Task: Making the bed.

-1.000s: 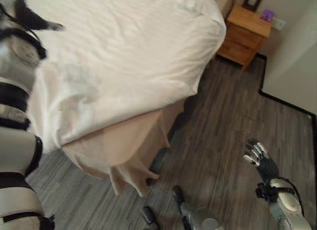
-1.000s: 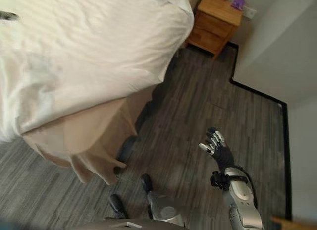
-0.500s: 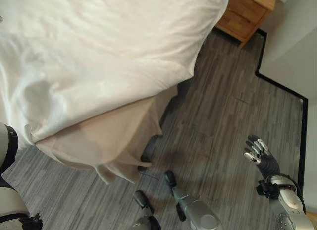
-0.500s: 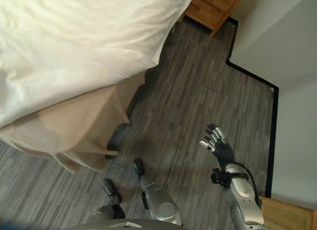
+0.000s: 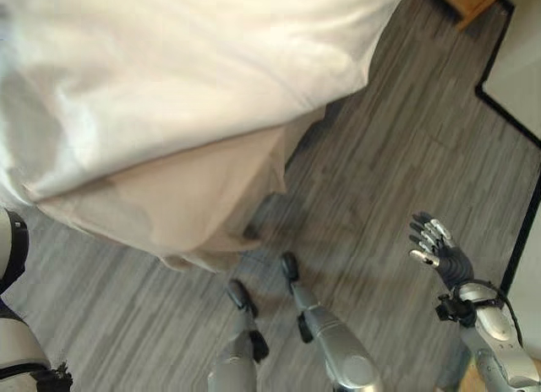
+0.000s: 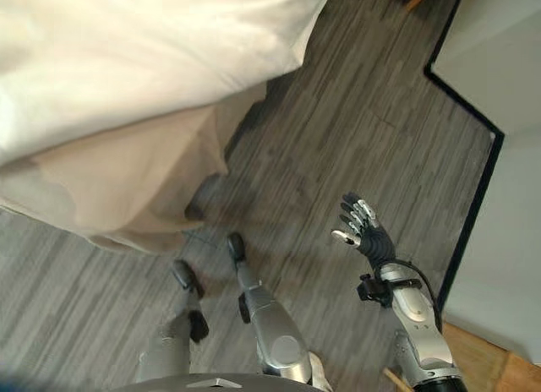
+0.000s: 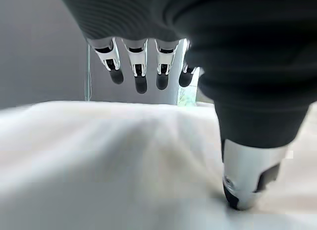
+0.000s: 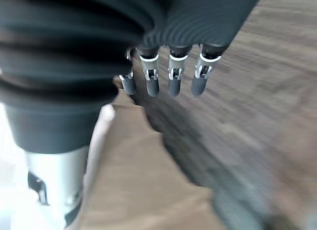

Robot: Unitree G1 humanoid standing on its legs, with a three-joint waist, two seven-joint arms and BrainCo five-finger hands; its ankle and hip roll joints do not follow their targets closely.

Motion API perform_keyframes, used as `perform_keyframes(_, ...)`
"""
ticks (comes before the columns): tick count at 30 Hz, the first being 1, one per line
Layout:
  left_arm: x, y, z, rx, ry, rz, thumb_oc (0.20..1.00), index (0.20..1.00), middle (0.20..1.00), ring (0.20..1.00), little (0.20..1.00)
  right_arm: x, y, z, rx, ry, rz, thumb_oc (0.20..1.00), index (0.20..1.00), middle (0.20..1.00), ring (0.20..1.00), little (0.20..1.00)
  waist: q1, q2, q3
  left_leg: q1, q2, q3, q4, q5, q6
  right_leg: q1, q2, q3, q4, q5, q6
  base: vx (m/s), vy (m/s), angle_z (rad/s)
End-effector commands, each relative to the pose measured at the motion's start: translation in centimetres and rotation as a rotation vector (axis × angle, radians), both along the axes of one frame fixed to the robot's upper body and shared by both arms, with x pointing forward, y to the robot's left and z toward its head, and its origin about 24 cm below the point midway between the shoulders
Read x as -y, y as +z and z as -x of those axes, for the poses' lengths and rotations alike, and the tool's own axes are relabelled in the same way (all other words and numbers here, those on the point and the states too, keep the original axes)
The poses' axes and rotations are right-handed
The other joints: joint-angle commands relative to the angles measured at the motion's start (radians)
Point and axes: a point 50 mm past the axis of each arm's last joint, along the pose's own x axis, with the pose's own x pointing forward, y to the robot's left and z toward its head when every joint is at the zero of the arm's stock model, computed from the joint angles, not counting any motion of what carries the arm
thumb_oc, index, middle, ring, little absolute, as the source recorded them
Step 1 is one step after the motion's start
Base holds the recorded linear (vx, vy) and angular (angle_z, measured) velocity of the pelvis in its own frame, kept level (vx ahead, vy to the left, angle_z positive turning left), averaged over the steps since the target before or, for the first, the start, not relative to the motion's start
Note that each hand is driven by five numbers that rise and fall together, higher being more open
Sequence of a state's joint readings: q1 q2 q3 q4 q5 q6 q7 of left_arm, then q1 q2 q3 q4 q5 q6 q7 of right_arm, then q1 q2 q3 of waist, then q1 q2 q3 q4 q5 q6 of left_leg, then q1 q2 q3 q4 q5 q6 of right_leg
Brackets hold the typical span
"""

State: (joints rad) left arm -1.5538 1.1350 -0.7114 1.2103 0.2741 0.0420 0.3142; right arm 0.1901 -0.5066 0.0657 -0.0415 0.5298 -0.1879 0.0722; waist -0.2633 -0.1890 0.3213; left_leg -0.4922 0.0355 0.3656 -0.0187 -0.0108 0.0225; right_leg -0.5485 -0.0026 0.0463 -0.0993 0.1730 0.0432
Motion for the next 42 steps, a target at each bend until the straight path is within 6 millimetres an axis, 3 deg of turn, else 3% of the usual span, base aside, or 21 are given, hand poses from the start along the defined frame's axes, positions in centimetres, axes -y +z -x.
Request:
perform_keyframes(1,-0.9,0.7,1.1,0.065,0.030,0.033,1.000,1.000,1.000,1.000,1.000,0.6,2.3,-0.8,0.156,-0.081,-0.082,1.000,1.000,1.000,1.000,1.000,-0.005,-0.007,0.021,0.043,-0.001,-0.062,-0.052,0.056,-0.006,0.039,0.000,-0.052,0.012,0.009,0.082,-0.01,-0.032,0.09)
perform_keyframes(4,-1.4,-0.9,0.6,0.016,0.041,0.066,1.000,1.000,1.000,1.000,1.000,0.2,1.9,-0.6,0.146,-0.073,-0.098,1.000,1.000,1.000,1.000,1.000,-0.012,-0.020,0.021,0.006,0.002,-0.066,-0.031,0.050,-0.005,0.013,-0.001,-0.052,0.012,0.014,0.079,-0.01,-0.024,0.04)
perform_keyframes(7,-2.7,-3.7,0.5,-0.064,0.068,0.139,1.000,1.000,1.000,1.000,1.000,-0.4,1.6,-0.3,0.127,-0.041,-0.118,1.000,1.000,1.000,1.000,1.000,-0.018,-0.036,0.016,-0.005,0.004,-0.066,-0.006,0.035,-0.003,0.007,0.001,-0.047,0.012,0.014,0.077,0.00,-0.006,0.01)
perform_keyframes(12,-2.6,-4.4,0.1,-0.097,0.038,0.173,1.000,1.000,1.000,1.000,1.000,-0.3,1.2,0.0,0.104,-0.022,-0.122,1.000,1.000,1.000,1.000,1.000,-0.016,-0.032,0.014,-0.007,0.004,-0.072,0.008,0.028,-0.002,0.012,-0.002,-0.046,0.012,0.012,0.075,-0.02,-0.002,-0.03)
perform_keyframes(13,-2.4,-4.3,-0.1,-0.104,0.024,0.163,0.523,0.523,0.523,0.523,0.523,-0.3,1.1,0.1,0.095,-0.019,-0.122,1.000,1.000,1.000,1.000,1.000,-0.014,-0.029,0.014,-0.005,0.002,-0.076,0.009,0.028,-0.002,0.015,-0.002,-0.048,0.012,0.011,0.074,-0.03,-0.004,0.00)
perform_keyframes(14,-1.6,-4.0,-0.6,-0.110,-0.006,0.130,0.200,0.200,0.200,0.200,0.200,-0.3,0.9,0.1,0.085,-0.015,-0.122,1.000,1.000,1.000,1.000,1.000,-0.012,-0.025,0.014,-0.001,0.001,-0.079,0.010,0.027,-0.002,0.021,-0.004,-0.049,0.012,0.010,0.074,-0.04,-0.004,0.02)
perform_keyframes(17,-0.2,-5.0,-1.8,-0.159,-0.080,0.070,0.200,0.200,0.200,0.200,0.200,-0.3,0.7,0.2,0.072,0.000,-0.110,1.000,1.000,1.000,1.000,1.000,0.001,-0.013,0.017,0.023,-0.004,-0.087,0.000,0.028,-0.001,0.040,-0.007,-0.055,0.012,0.002,0.073,-0.02,0.001,0.02)
perform_keyframes(21,2.0,-9.0,-3.2,-0.234,-0.240,0.040,0.200,0.200,0.200,0.200,0.200,0.2,0.5,0.0,0.062,-0.015,-0.084,1.000,1.000,1.000,1.000,1.000,0.036,0.009,0.023,0.075,-0.014,-0.093,-0.023,0.030,-0.003,0.086,-0.012,-0.064,0.012,-0.010,0.070,-0.01,0.003,0.00)
perform_keyframes(22,3.2,-12.6,-3.2,-0.292,-0.346,0.063,0.200,0.200,0.200,0.200,0.200,0.8,0.3,0.0,0.058,-0.053,-0.074,1.000,1.000,1.000,1.000,1.000,0.064,0.024,0.028,0.115,-0.019,-0.099,-0.045,0.032,-0.002,0.118,-0.014,-0.070,0.012,-0.019,0.068,-0.03,0.007,0.03)
perform_keyframes(24,3.7,-14.4,-2.8,-0.325,-0.387,0.070,0.200,0.200,0.200,0.200,0.200,1.2,0.1,0.1,0.048,-0.069,-0.063,1.000,1.000,1.000,1.000,1.000,0.071,0.037,0.030,0.142,-0.022,-0.099,-0.063,0.035,-0.003,0.137,-0.015,-0.074,0.012,-0.024,0.067,0.00,0.000,0.00)
perform_keyframes(28,5.3,-22.1,-0.8,-0.567,-0.468,0.065,0.200,0.200,0.200,0.200,0.200,2.9,-0.8,0.5,0.005,-0.165,-0.029,1.000,1.000,1.000,1.000,1.000,0.106,0.070,0.026,0.209,-0.029,-0.103,-0.069,0.020,-0.004,0.201,-0.023,-0.085,0.012,-0.045,0.060,-0.02,0.015,0.01)
perform_keyframes(29,6.1,-26.3,0.8,-0.695,-0.496,0.066,0.200,0.200,0.200,0.200,0.200,3.7,-1.2,0.6,-0.008,-0.221,-0.033,1.000,1.000,1.000,1.000,1.000,0.126,0.090,0.014,0.234,-0.033,-0.103,-0.069,0.011,-0.002,0.227,-0.030,-0.090,0.012,-0.056,0.058,-0.02,0.033,-0.02)
perform_keyframes(30,6.4,-28.3,1.8,-0.749,-0.512,0.096,0.200,0.200,0.200,0.200,0.200,4.0,-1.2,0.7,-0.012,-0.239,-0.032,1.000,1.000,1.000,1.000,1.000,0.130,0.099,0.008,0.252,-0.034,-0.103,-0.069,0.007,-0.001,0.243,-0.031,-0.090,0.012,-0.061,0.057,-0.01,0.030,-0.02)
perform_keyframes(31,6.4,-28.5,2.1,-0.751,-0.509,0.101,0.200,0.200,0.200,0.200,0.200,4.0,-1.2,0.7,-0.014,-0.235,-0.028,1.000,1.000,1.000,1.000,1.000,0.126,0.100,0.010,0.258,-0.034,-0.102,-0.069,0.006,-0.001,0.249,-0.030,-0.090,0.012,-0.062,0.057,0.00,0.000,0.00)
perform_keyframes(33,7.6,-35.8,6.1,-0.991,-0.545,0.231,0.200,0.200,0.200,0.200,0.200,4.6,-1.3,0.7,-0.025,-0.261,-0.013,1.000,1.000,1.000,1.000,1.000,0.143,0.129,-0.018,0.319,-0.037,-0.098,-0.069,-0.009,0.005,0.307,-0.032,-0.085,0.012,-0.082,0.050,0.02,0.026,0.07)
perform_keyframes(34,7.6,-35.8,6.1,-0.991,-0.545,0.232,0.200,0.200,0.200,0.200,0.200,4.6,-1.3,0.7,-0.025,-0.261,-0.013,1.000,1.000,1.000,1.000,1.000,0.143,0.129,-0.017,0.320,-0.037,-0.097,-0.069,-0.010,0.005,0.309,-0.032,-0.085,0.012,-0.082,0.050,0.03,0.023,0.01)
perform_keyframes(35,7.9,-39.1,8.0,-1.118,-0.536,0.281,0.200,0.200,0.200,0.200,0.200,4.8,-1.3,0.6,-0.030,-0.261,0.003,1.000,1.000,1.000,1.000,1.000,0.148,0.138,-0.027,0.347,-0.038,-0.097,-0.069,-0.015,0.008,0.336,-0.031,-0.083,0.012,-0.091,0.047,0.00,0.000,0.00)
perform_keyframes(37,8.4,-43.5,11.6,-1.304,-0.511,0.348,0.200,0.200,0.200,0.200,0.200,4.9,-1.2,0.6,-0.028,-0.262,0.010,1.000,1.000,1.000,1.000,1.000,0.156,0.151,-0.055,0.382,-0.040,-0.095,-0.069,-0.023,0.013,0.371,-0.033,-0.081,0.012,-0.100,0.043,0.04,0.014,-0.03)
perform_keyframes(38,9.3,-46.4,15.1,-1.445,-0.515,0.402,0.200,0.200,0.200,0.200,0.200,5.3,-1.2,1.0,-0.035,-0.272,0.017,1.000,1.000,1.000,1.000,1.000,0.166,0.167,-0.078,0.411,-0.042,-0.101,-0.069,-0.028,0.016,0.402,-0.033,-0.083,0.012,-0.112,0.041,0.04,0.008,-0.01)
perform_keyframes(39,9.4,-46.5,15.2,-1.447,-0.516,0.403,0.200,0.200,0.200,0.200,0.200,5.4,-1.3,1.1,-0.038,-0.271,0.019,1.000,1.000,1.000,1.000,1.000,0.164,0.169,-0.079,0.414,-0.042,-0.101,-0.069,-0.029,0.016,0.406,-0.033,-0.083,0.012,-0.113,0.041,0.00,0.000,0.00)
perform_keyframes(42,10.9,-50.8,20.9,-1.693,-0.504,0.471,0.200,0.200,0.200,0.200,0.200,5.1,-1.6,1.1,-0.053,-0.268,0.017,1.000,1.000,1.000,1.000,1.000,0.174,0.181,-0.114,0.453,-0.045,-0.106,-0.069,-0.035,0.019,0.450,-0.034,-0.092,0.012,-0.127,0.040,0.02,-0.009,0.04)
